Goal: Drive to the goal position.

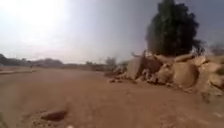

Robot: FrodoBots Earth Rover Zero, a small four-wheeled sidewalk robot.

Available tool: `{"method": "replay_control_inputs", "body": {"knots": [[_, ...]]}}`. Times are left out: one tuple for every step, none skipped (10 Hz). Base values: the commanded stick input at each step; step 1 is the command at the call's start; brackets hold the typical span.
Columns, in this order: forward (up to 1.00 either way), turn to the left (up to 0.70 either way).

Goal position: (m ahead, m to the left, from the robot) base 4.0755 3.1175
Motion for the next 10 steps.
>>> {"method": "replay_control_inputs", "body": {"knots": [[0.7, 0.0], [0.7, 0.0], [0.7, 0.0], [0.7, 0.0], [0.7, 0.0], [0.7, 0.0], [0.7, 0.0], [0.7, 0.0], [0.7, 0.0], [0.7, 0.0]]}}
